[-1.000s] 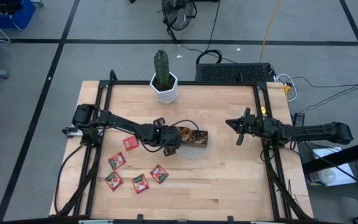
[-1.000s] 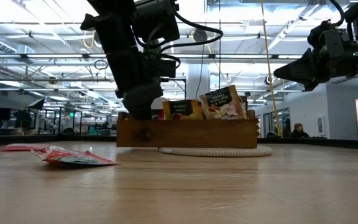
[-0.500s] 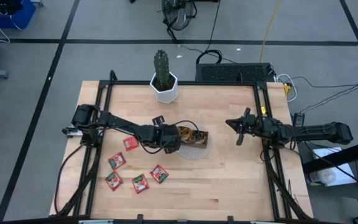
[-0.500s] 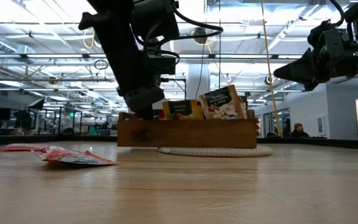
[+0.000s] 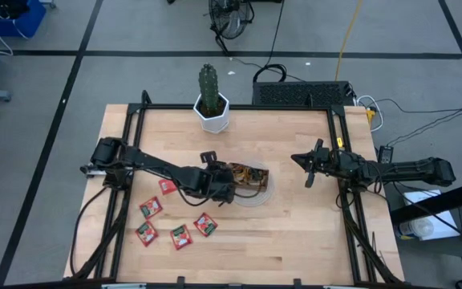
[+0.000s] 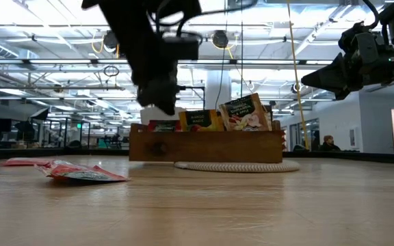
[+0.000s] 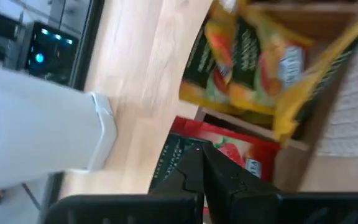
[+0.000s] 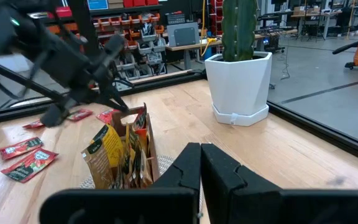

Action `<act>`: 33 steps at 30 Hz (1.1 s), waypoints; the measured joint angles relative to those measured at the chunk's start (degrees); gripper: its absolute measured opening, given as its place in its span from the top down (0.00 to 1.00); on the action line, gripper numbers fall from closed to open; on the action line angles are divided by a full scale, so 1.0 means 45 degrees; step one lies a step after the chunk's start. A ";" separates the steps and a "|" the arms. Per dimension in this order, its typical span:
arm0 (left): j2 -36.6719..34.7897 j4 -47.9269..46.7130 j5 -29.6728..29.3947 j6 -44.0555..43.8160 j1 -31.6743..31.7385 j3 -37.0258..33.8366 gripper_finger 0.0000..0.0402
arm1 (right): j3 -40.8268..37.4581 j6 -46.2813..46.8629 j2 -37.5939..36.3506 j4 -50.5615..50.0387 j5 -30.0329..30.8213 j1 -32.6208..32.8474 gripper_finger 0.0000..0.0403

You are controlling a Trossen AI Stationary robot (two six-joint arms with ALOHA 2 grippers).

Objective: Pick & Place Tea
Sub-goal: Put the red tea bag into the left section of the wooden organizer

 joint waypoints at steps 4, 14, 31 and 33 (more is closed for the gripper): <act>-0.0001 -0.1580 0.1012 0.0535 -0.0017 0.1388 0.99 | 0.0000 0.0002 0.0000 0.0003 0.0002 -0.0002 1.00; -0.0010 -0.2042 0.6120 0.0818 0.1947 0.1084 1.00 | 0.0000 0.0002 0.0000 0.0000 0.0002 0.0003 1.00; -0.0010 -0.0395 0.8334 0.0054 0.2431 -0.0532 1.00 | 0.0000 0.0004 -0.0005 0.0001 0.0001 0.0001 1.00; -0.0010 -0.0398 0.8334 -0.0059 0.2431 -0.0538 1.00 | 0.0000 0.0003 -0.0005 0.0000 0.0002 0.0001 1.00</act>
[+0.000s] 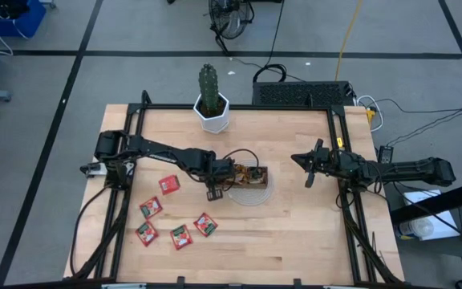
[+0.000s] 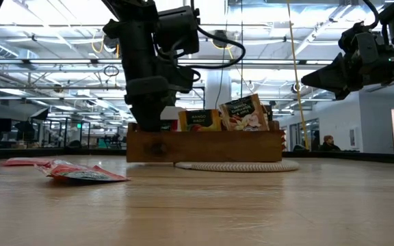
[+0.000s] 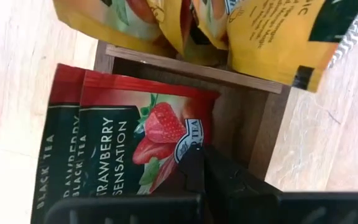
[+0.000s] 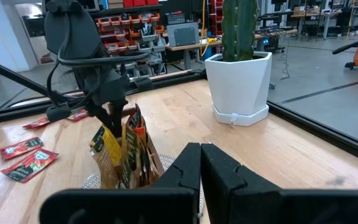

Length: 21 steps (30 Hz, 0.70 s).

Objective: Pick & Place Tea
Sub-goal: Put the red tea bag into the left section of the wooden organizer

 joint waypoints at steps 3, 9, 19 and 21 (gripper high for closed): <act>0.0000 0.0000 0.0000 -0.0271 0.0000 -0.0005 1.00 | 0.0000 -0.0003 0.0000 0.0000 -0.0002 0.0000 1.00; 0.0000 -0.0005 0.0000 -0.0588 0.0000 -0.0005 1.00 | 0.0000 -0.0003 0.0000 0.0000 0.0000 -0.0003 1.00; 0.0421 0.0071 0.0217 -0.0730 0.0000 0.0024 1.00 | 0.0000 -0.0003 0.0005 0.0000 0.0000 0.0002 1.00; 0.0658 0.0102 0.0228 -0.0719 0.0000 0.0049 1.00 | 0.0000 0.0000 0.0000 0.0000 -0.0004 0.0002 1.00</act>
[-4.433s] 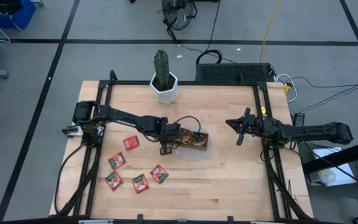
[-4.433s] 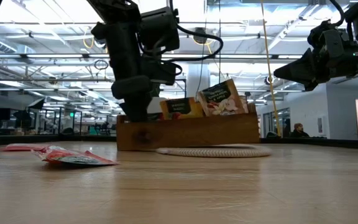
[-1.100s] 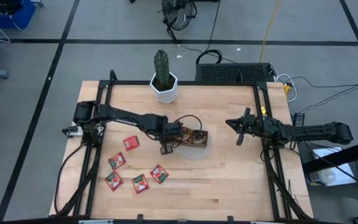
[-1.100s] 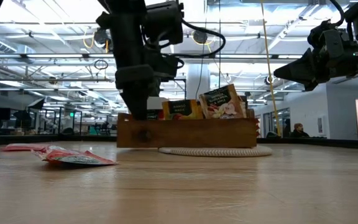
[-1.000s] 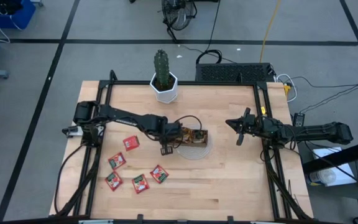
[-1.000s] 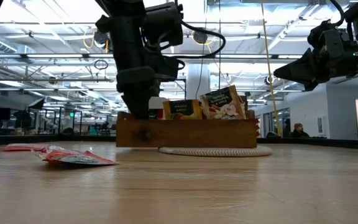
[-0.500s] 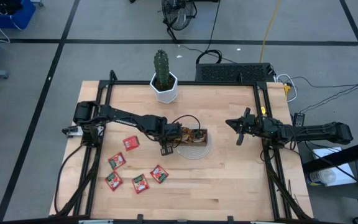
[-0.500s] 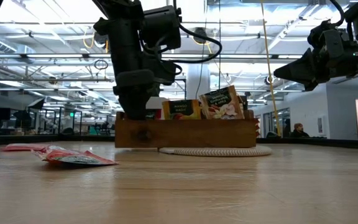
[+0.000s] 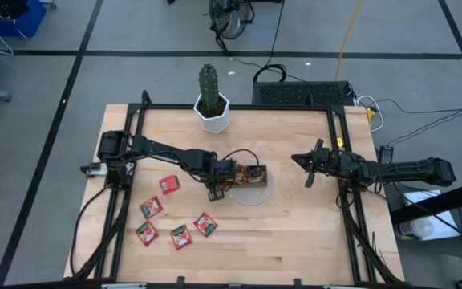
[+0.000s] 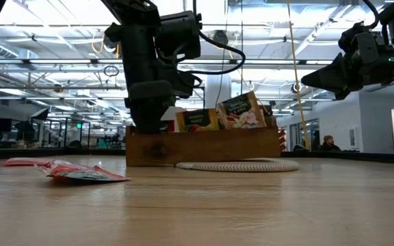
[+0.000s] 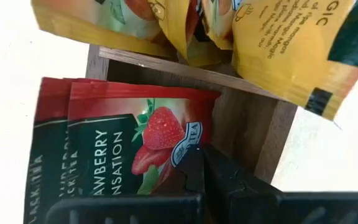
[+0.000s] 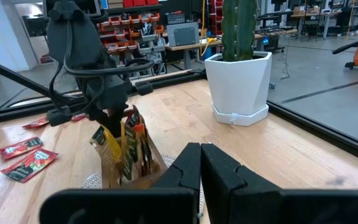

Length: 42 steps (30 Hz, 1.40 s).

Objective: Pick & Place Tea
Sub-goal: Put the red tea bag into the left section of the wooden organizer

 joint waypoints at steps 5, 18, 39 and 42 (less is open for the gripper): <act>0.0200 0.0036 -0.0269 -0.0028 -0.0018 0.0005 1.00 | 0.0000 -0.0001 0.0005 0.0000 0.0004 -0.0001 1.00; 0.0078 -0.0037 -0.3723 -0.0892 -0.0514 -0.0079 1.00 | 0.0000 0.0003 0.0004 0.0000 0.0004 -0.0003 1.00; 0.0056 -0.0165 -0.4090 -0.0248 -0.1117 0.0068 0.99 | 0.0000 0.0002 0.0000 0.0000 0.0004 0.0000 1.00; 0.0052 -0.0606 -0.3427 0.0423 -0.1235 0.0603 0.99 | 0.0000 -0.0002 0.0000 0.0000 0.0004 -0.0004 1.00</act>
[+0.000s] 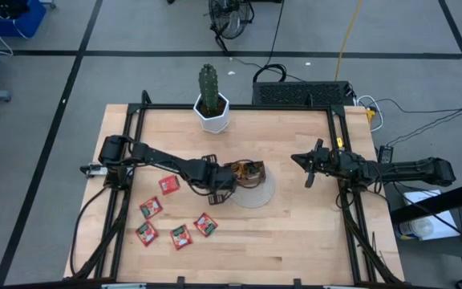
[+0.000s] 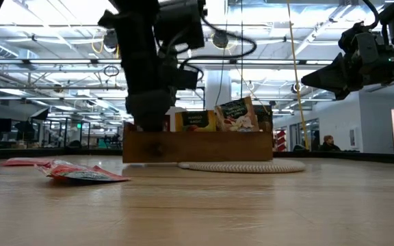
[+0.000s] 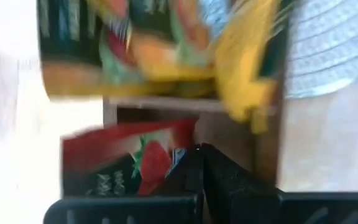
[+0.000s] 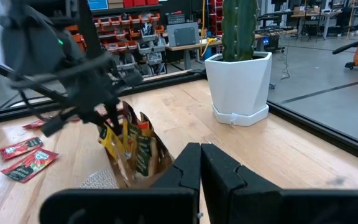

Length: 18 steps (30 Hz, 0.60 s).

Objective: Pick & Place Tea
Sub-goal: Put the red tea bag into the left section of the wooden organizer

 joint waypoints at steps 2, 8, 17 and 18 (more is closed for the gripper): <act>-0.0014 -0.0335 -0.0055 0.0051 -0.0086 0.0405 0.99 | 0.0000 0.0000 0.0000 0.0000 0.0000 0.0002 1.00; -0.0025 -0.1735 -0.0969 0.0407 -0.0251 0.1510 0.98 | 0.0000 0.0000 0.0000 0.0000 0.0000 0.0000 1.00; -0.0722 -0.6204 -0.1997 -0.1351 -0.0604 0.2248 0.98 | 0.0000 0.0000 0.0004 0.0000 -0.0001 0.0000 1.00; -0.0965 -0.6329 -0.2035 -0.1630 -0.0634 0.2075 0.98 | 0.0000 0.0004 0.0005 0.0000 -0.0004 0.0003 1.00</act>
